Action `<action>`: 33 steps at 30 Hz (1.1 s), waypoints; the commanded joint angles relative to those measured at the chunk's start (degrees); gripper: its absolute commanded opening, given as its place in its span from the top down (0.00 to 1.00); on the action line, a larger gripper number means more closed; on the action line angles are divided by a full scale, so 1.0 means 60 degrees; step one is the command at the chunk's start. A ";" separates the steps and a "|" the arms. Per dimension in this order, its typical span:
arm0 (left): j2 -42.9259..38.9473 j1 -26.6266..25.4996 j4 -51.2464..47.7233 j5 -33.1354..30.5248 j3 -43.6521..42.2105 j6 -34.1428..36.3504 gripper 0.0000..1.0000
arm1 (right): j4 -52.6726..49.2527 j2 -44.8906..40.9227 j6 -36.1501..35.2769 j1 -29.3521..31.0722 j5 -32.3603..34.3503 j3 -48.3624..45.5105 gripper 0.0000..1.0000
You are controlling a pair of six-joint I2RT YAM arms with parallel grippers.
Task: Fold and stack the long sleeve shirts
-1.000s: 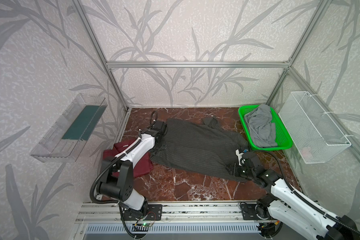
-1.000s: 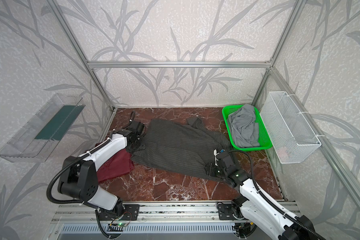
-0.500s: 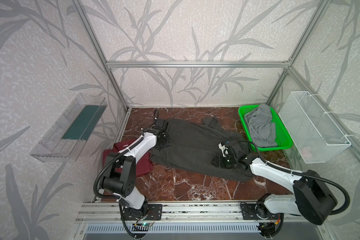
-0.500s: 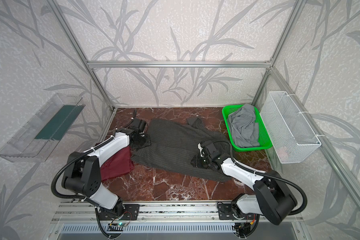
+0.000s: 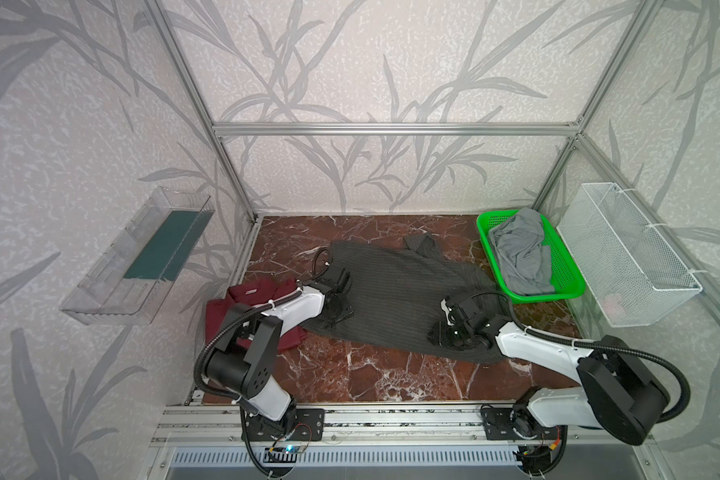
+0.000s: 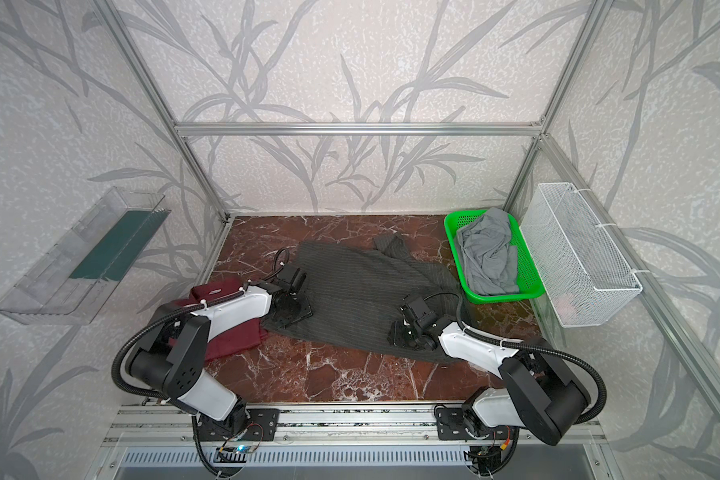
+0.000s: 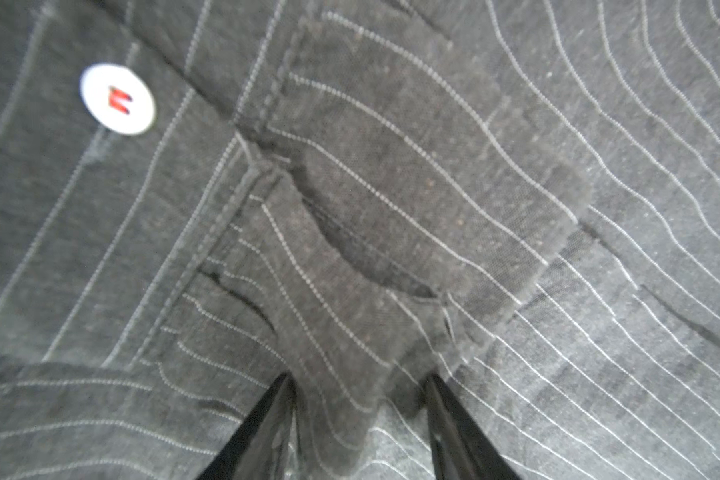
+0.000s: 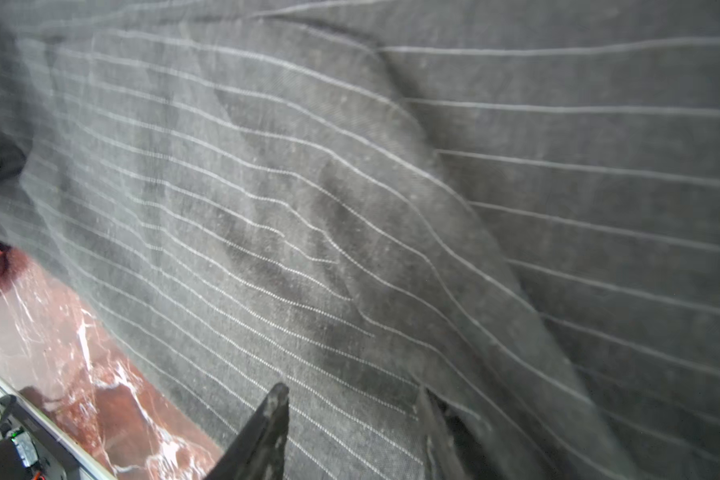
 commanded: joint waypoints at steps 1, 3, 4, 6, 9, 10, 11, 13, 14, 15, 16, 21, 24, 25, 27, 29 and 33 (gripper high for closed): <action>-0.0882 -0.0272 -0.0967 -0.0585 -0.1121 -0.1248 0.46 | -0.1259 -0.0481 -0.0109 0.0001 -0.0051 -0.0404 0.49; -0.1543 -0.0474 -0.1053 -0.0656 -0.1640 -0.1571 0.46 | -0.1673 -0.0903 -0.0166 0.0018 -0.0085 -0.0480 0.49; -0.1865 -0.0516 -0.1187 -0.0607 -0.1846 -0.1726 0.46 | -0.1854 -0.1178 -0.0210 0.0016 -0.0095 -0.0487 0.49; -0.2449 -0.0530 -0.1365 -0.0473 -0.2046 -0.1840 0.46 | -0.2319 -0.1641 -0.0317 0.0018 -0.0143 -0.0323 0.49; -0.3128 -0.0533 -0.1995 -0.0703 -0.1645 -0.1654 0.45 | -0.3164 -0.2026 -0.0788 0.0027 0.0081 0.0595 0.48; -0.3275 -0.0523 -0.2138 -0.0774 -0.1341 -0.1450 0.44 | -0.3390 -0.2006 -0.1074 0.0019 0.0360 0.1041 0.48; -0.3325 -0.0518 -0.2306 -0.0995 -0.1031 -0.1294 0.43 | -0.3496 -0.1938 -0.1330 0.0005 0.0559 0.1453 0.47; -0.3312 -0.0447 -0.2549 -0.1588 -0.0135 -0.0708 0.41 | -0.3858 -0.1404 -0.1866 -0.0141 0.0913 0.2744 0.46; -0.3215 -0.0325 -0.2715 -0.1766 0.0315 -0.0428 0.41 | -0.4008 -0.1062 -0.2091 -0.0245 0.0911 0.3426 0.45; -0.3045 -0.0169 -0.2922 -0.1947 0.0948 -0.0153 0.38 | -0.4089 -0.0575 -0.2370 -0.0391 0.0908 0.4191 0.44; -0.2873 0.0017 -0.2973 -0.2019 0.1536 0.0222 0.37 | -0.4218 -0.0058 -0.2519 -0.0610 0.0996 0.4983 0.44; -0.1375 0.1336 -0.3000 -0.1968 0.3738 0.1747 0.34 | -0.4275 0.2534 -0.3036 -0.1327 0.1571 0.8092 0.42; -0.0425 0.1841 -0.2892 -0.1948 0.4564 0.2259 0.34 | -0.4631 0.4300 -0.3406 -0.1569 0.1974 0.9958 0.41; -0.0140 0.1967 -0.2759 -0.1842 0.4711 0.2337 0.34 | -0.4669 0.4870 -0.3475 -0.1668 0.2106 1.0469 0.41; 0.0389 0.2182 -0.2470 -0.1620 0.4873 0.2430 0.34 | -0.4787 0.5895 -0.3480 -0.1931 0.2072 1.1408 0.41; 0.0920 0.2320 -0.2261 -0.1431 0.5054 0.2469 0.34 | -0.4890 0.6835 -0.3516 -0.2189 0.2032 1.2207 0.41; 0.2134 0.2493 -0.2595 -0.1250 0.5823 0.2389 0.35 | -0.6004 0.8959 -0.3832 -0.2502 0.1921 1.4633 0.41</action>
